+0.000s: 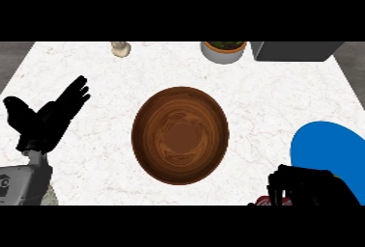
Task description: Pick the can from the plate and place it in the bowl
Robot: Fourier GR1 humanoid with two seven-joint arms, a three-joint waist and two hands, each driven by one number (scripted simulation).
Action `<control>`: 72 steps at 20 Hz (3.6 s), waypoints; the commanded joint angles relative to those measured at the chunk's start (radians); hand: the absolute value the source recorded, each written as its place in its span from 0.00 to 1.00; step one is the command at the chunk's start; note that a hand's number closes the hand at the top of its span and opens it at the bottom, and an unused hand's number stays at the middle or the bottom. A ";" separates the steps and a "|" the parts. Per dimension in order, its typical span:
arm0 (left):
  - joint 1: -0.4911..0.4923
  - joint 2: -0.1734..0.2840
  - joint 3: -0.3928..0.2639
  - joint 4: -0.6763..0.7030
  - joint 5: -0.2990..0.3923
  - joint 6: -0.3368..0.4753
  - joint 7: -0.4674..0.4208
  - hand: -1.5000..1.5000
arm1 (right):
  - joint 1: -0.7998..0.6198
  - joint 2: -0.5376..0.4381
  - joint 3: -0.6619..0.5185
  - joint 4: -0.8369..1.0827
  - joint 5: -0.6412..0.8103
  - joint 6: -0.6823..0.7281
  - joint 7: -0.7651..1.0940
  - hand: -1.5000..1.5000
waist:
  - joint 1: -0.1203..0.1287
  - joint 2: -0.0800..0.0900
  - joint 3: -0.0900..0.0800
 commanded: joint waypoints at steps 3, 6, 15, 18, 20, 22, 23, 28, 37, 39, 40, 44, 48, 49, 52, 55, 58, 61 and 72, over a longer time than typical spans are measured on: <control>-0.012 -0.005 -0.002 0.021 -0.007 -0.004 -0.016 0.50 | -0.311 0.233 0.014 -0.079 -0.050 0.168 0.253 1.00 | 0.012 0.001 0.001; -0.024 -0.007 0.002 0.043 -0.006 -0.012 -0.032 0.50 | -0.497 0.413 0.063 0.151 0.028 0.141 0.309 1.00 | 0.016 0.002 0.002; -0.005 -0.049 -0.034 -0.017 -0.030 0.016 -0.008 0.50 | -0.786 0.423 -0.178 0.586 -0.051 0.031 0.220 1.00 | 0.020 0.008 0.006; 0.029 -0.034 -0.024 -0.043 -0.014 -0.006 0.005 0.50 | -0.798 0.424 -0.175 0.729 -0.021 -0.076 0.170 1.00 | 0.025 0.007 0.007; -0.015 -0.008 0.011 -0.020 -0.005 -0.005 0.021 0.50 | -0.782 0.424 -0.232 0.825 -0.021 -0.117 0.030 1.00 | 0.016 0.010 0.008; 0.043 -0.026 -0.010 -0.022 -0.017 -0.025 -0.040 0.50 | -0.784 0.424 -0.208 0.929 -0.060 -0.213 -0.007 1.00 | 0.024 0.011 0.008; 0.005 -0.011 0.010 0.006 -0.001 -0.025 -0.006 0.50 | -0.773 0.424 -0.242 0.992 -0.073 -0.256 -0.094 1.00 | 0.026 0.015 0.008; 0.016 -0.008 0.009 -0.033 -0.010 -0.028 -0.004 0.50 | -0.902 0.425 -0.221 1.283 -0.181 -0.368 -0.189 1.00 | 0.034 0.013 0.008; -0.047 -0.042 -0.017 0.045 -0.028 -0.029 -0.033 0.50 | -0.914 0.425 -0.243 1.507 -0.540 -0.696 -0.330 0.00 | 0.072 0.026 0.008; -0.073 -0.056 -0.036 0.018 -0.031 -0.016 0.013 0.50 | -0.957 0.425 -0.240 1.561 -0.584 -0.736 -0.423 0.00 | 0.073 0.025 0.009; -0.052 -0.017 0.001 0.028 0.001 -0.063 -0.020 0.50 | -0.934 0.425 -0.194 1.574 -0.598 -0.793 -0.461 0.00 | 0.073 0.023 0.008; -0.038 -0.042 -0.015 0.013 -0.024 -0.030 -0.007 0.50 | -1.008 0.425 -0.204 1.701 -0.654 -0.850 -0.578 0.00 | 0.062 0.020 0.008; -0.037 -0.042 -0.003 0.044 -0.045 -0.016 -0.030 0.50 | -1.041 0.425 -0.218 1.731 -0.640 -0.937 -0.610 0.00 | 0.034 0.013 0.008; -0.028 -0.053 -0.007 0.028 -0.044 -0.006 -0.019 0.50 | -1.080 0.425 -0.234 1.756 -0.647 -0.968 -0.594 0.00 | 0.039 0.014 0.008; -0.054 -0.027 0.025 -0.025 -0.014 0.000 0.063 0.50 | -1.005 0.420 -0.263 1.751 -0.584 -0.996 -0.633 0.00 | 0.006 0.005 0.008; 0.011 -0.022 0.029 0.006 -0.027 -0.021 -0.004 0.50 | -0.970 0.303 -0.296 1.633 -0.595 -0.977 -0.621 0.00 | -0.016 -0.002 0.008; 0.022 -0.030 0.028 -0.011 -0.022 -0.026 -0.004 0.50 | -0.886 0.233 -0.287 1.475 -0.586 -0.919 -0.580 0.00 | -0.021 -0.003 0.008; 0.054 0.000 0.056 -0.057 -0.008 -0.030 0.023 0.50 | -0.742 0.153 -0.214 1.257 -0.561 -0.857 -0.586 0.00 | -0.043 -0.014 0.008; 0.082 -0.016 0.076 -0.033 -0.014 -0.012 -0.013 0.50 | -0.268 -0.041 -0.200 0.436 -0.760 -0.694 -0.631 0.00 | -0.083 -0.018 0.009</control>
